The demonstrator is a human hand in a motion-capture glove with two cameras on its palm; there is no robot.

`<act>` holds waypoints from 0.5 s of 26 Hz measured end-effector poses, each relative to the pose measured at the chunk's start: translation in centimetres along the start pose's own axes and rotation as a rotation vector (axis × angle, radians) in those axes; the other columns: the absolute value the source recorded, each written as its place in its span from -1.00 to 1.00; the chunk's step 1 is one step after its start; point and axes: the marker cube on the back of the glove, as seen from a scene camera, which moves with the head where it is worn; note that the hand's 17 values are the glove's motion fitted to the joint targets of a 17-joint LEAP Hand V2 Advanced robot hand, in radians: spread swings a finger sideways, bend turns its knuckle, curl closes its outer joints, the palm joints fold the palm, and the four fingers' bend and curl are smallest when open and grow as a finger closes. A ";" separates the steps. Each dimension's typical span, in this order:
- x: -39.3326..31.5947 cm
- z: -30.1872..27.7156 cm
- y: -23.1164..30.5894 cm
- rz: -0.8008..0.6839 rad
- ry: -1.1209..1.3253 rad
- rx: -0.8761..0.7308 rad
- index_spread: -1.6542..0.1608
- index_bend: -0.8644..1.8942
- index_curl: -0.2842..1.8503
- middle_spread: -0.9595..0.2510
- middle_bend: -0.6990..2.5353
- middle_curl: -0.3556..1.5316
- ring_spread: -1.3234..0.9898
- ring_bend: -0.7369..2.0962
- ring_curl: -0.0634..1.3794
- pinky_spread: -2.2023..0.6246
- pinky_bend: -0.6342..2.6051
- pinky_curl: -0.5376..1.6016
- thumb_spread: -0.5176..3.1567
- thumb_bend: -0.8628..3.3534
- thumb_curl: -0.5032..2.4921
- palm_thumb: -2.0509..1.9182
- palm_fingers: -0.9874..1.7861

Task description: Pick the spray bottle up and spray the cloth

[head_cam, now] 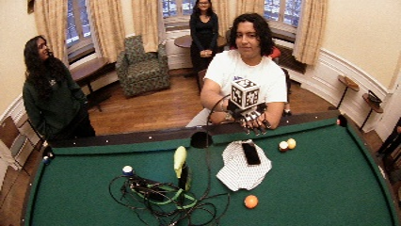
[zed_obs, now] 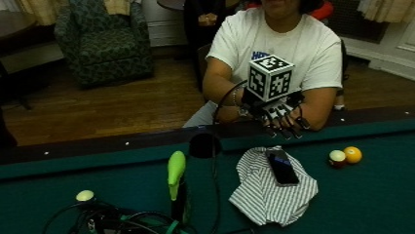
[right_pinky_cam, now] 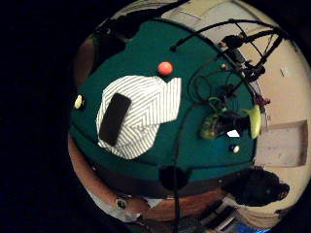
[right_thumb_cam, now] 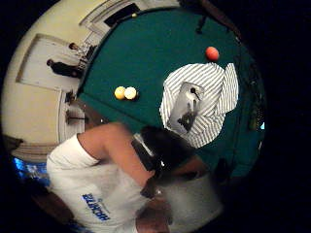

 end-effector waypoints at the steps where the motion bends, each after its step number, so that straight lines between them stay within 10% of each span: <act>1: 0.2 0.5 0.3 0.009 -0.001 -0.003 0.35 -0.27 -0.54 0.46 -0.44 -0.34 0.08 -0.23 -0.58 0.70 -0.32 -0.22 -0.17 -0.60 -0.51 0.22 0.01; 13: 5.5 3.8 4.7 0.192 -0.043 0.014 0.35 -0.27 -0.53 0.46 -0.45 -0.31 0.08 -0.24 -0.56 0.70 -0.34 -0.21 -0.17 -0.60 -0.49 0.22 0.01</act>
